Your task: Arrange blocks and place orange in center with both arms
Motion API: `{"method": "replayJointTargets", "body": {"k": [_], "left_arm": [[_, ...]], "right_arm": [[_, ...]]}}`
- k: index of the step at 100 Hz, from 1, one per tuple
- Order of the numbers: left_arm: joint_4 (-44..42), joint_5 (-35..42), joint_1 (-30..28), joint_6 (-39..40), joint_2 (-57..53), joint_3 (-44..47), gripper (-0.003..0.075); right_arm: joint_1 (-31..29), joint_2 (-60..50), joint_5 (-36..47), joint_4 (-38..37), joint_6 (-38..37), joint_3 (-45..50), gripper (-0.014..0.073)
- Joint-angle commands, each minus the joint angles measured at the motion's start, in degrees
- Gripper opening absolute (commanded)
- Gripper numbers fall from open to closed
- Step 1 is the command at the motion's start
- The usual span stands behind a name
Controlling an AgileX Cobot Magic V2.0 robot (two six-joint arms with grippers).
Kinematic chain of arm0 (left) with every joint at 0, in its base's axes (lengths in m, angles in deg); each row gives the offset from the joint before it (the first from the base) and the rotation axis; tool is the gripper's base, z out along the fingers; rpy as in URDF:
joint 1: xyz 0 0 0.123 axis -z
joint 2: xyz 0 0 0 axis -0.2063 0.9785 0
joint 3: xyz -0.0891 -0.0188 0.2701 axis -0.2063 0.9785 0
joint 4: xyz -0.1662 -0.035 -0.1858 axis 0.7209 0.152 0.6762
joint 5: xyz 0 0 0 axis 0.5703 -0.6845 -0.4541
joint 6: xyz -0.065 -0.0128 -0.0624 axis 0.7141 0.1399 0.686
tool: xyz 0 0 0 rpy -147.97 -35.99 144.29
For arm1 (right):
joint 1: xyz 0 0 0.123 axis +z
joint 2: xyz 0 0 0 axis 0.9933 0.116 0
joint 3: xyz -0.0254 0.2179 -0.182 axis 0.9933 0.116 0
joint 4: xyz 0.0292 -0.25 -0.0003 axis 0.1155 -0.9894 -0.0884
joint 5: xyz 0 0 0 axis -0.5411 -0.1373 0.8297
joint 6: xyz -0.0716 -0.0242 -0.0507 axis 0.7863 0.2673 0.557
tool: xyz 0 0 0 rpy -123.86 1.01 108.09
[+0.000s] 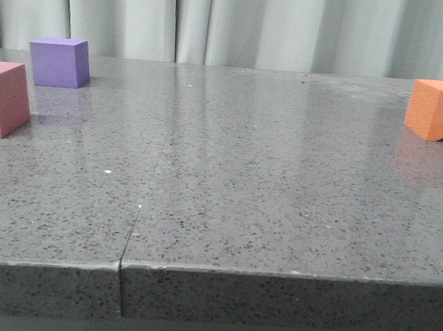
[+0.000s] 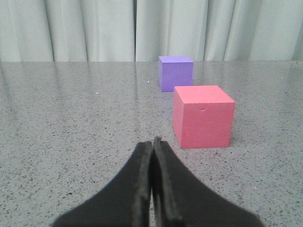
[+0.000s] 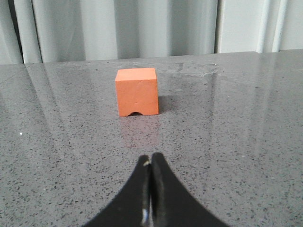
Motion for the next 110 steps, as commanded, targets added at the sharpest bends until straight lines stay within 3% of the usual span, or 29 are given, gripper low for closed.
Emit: {"method": "replayJointTargets", "body": {"k": [1, 88, 110], "left_arm": [[0.56, 4.77, -0.11, -0.07, -1.61, 2.23, -0.0020], [0.56, 4.77, -0.11, -0.07, -1.61, 2.23, -0.0020], [0.56, 4.77, -0.11, -0.07, -1.61, 2.23, -0.0020]], "right_arm": [[-0.10, -1.34, 4.81, -0.03, 0.06, -0.90, -0.0069], [-0.10, -1.34, 6.04, 0.55, 0.06, -1.16, -0.0069], [-0.10, 0.86, -2.41, 2.33, 0.06, -7.05, -0.0069]]}}
